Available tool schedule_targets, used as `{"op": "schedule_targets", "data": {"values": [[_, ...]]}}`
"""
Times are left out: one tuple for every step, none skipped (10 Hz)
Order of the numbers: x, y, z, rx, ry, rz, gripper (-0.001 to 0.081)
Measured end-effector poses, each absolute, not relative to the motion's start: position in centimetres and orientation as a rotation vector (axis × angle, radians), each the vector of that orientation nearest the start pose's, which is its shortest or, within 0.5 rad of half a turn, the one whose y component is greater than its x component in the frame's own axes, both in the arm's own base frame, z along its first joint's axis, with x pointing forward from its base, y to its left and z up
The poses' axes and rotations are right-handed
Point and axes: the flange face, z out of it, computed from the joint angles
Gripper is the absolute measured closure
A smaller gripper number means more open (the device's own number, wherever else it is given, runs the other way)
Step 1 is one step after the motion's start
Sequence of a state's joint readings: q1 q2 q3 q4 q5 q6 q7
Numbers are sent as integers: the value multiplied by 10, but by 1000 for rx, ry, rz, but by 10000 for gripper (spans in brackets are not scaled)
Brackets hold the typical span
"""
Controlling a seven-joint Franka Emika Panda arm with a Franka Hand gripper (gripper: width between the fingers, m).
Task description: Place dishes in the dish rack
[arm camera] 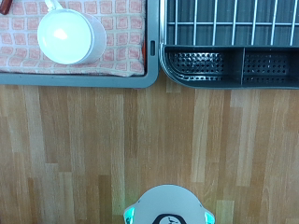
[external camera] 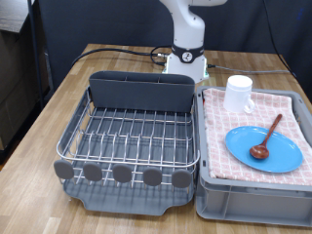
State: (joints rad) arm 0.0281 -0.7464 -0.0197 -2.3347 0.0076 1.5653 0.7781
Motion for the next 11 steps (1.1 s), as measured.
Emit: {"op": "schedule_targets", "data": {"values": [[318, 4, 587, -2896, 1181, 52, 3], [321, 12, 585, -2890, 1218, 42, 3], [325, 26, 581, -2895, 1272, 35, 3], [331, 43, 577, -2905, 1308, 19, 3], [339, 59, 573, -2888, 1352, -13, 3], [348, 75, 570, -2856, 1376, -55, 3], [356, 88, 565, -2841, 1360, -83, 3], [366, 93, 563, -2833, 1354, -87, 3], [365, 92, 562, -2836, 1357, -81, 3], [366, 93, 562, -2832, 1363, -86, 3], [368, 97, 562, -2815, 1375, -105, 3]]}}
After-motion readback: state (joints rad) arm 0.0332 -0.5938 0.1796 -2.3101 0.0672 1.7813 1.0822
